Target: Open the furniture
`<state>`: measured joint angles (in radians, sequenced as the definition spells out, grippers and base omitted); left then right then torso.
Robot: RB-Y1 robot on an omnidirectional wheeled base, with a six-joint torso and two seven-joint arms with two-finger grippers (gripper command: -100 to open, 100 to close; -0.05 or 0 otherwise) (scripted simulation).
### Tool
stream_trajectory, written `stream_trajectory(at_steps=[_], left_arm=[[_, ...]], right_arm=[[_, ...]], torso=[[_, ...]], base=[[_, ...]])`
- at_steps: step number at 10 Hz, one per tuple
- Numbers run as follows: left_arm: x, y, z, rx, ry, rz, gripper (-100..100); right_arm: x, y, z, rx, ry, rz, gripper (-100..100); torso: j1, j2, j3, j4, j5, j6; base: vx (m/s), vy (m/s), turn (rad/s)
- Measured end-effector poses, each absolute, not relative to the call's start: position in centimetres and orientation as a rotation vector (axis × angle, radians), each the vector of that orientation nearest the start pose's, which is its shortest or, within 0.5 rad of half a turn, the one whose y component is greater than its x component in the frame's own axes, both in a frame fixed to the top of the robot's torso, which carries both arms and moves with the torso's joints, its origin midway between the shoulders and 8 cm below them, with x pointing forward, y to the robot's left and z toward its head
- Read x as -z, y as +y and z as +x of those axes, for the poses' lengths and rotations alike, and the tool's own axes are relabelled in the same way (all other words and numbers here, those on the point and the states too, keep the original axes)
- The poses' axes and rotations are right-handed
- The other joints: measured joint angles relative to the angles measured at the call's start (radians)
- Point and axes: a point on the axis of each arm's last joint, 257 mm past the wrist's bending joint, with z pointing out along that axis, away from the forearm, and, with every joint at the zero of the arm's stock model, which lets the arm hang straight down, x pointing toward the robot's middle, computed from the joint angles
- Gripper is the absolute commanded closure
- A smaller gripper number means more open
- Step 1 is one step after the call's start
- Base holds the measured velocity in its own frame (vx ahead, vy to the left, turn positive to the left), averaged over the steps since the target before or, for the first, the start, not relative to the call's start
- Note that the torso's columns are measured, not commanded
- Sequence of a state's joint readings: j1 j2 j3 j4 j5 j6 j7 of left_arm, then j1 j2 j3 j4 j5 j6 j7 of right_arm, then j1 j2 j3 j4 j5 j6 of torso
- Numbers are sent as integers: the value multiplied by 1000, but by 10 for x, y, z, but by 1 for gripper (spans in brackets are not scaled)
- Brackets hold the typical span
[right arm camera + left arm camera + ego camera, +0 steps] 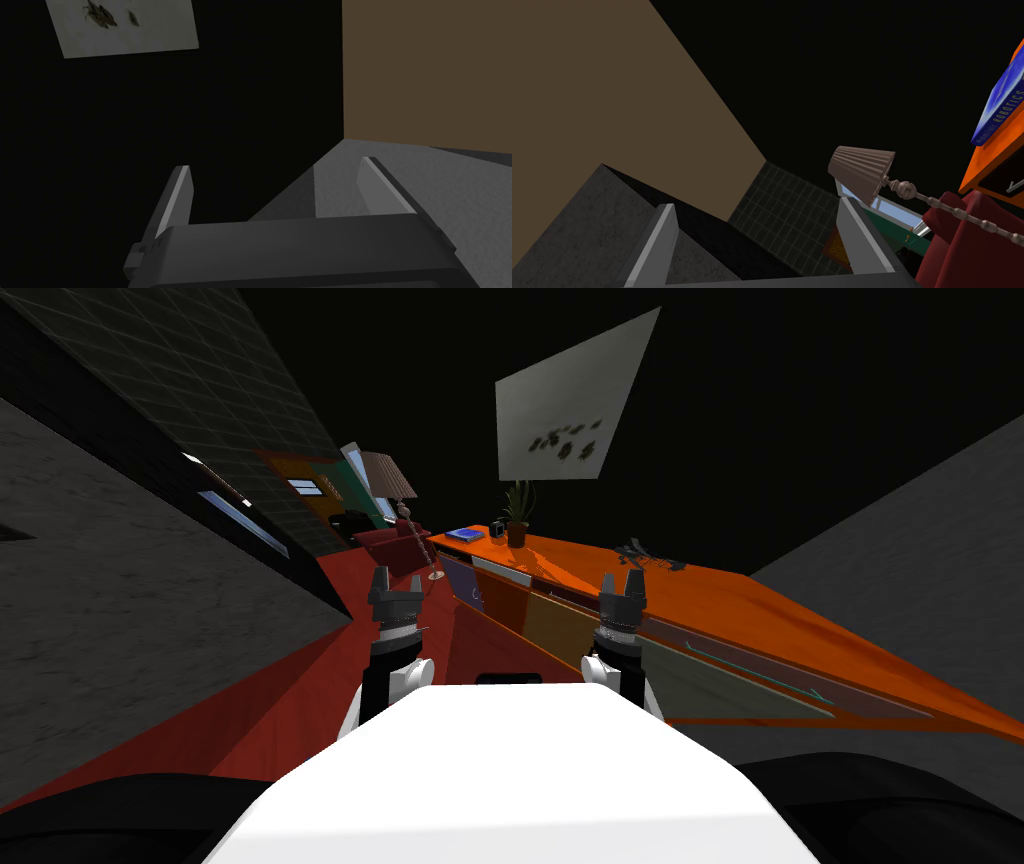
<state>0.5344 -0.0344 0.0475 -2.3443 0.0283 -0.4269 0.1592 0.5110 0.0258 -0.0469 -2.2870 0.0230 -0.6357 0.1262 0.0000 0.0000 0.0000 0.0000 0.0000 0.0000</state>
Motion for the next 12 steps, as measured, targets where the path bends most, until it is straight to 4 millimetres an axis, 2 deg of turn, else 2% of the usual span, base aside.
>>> stream_trajectory(at_steps=[2, 9, 10, 12], left_arm=[[-29, 305, 336, 1397, 540, -783, 0], [-29, 305, 336, 1397, 540, -782, 0], [-29, 305, 336, 1397, 540, -782, 0], [-29, 305, 336, 1397, 540, -783, 0]], right_arm=[[-49, -289, 314, -1144, 540, 504, 0], [-49, -289, 314, -1144, 540, 504, 0], [-49, -289, 314, -1144, 540, 504, -100], [-47, -281, 318, -1127, 599, 450, -100]], torso=[[0, 104, -209, 105, 0, 0], [0, 618, -1234, 617, 0, 0], [0, 691, -1382, 691, 0, 0], [1, 734, -1471, 734, 0, 0]], base=[[0, 0, 0], [0, 0, 0], [9, 10, 2], [15, 24, 1]])
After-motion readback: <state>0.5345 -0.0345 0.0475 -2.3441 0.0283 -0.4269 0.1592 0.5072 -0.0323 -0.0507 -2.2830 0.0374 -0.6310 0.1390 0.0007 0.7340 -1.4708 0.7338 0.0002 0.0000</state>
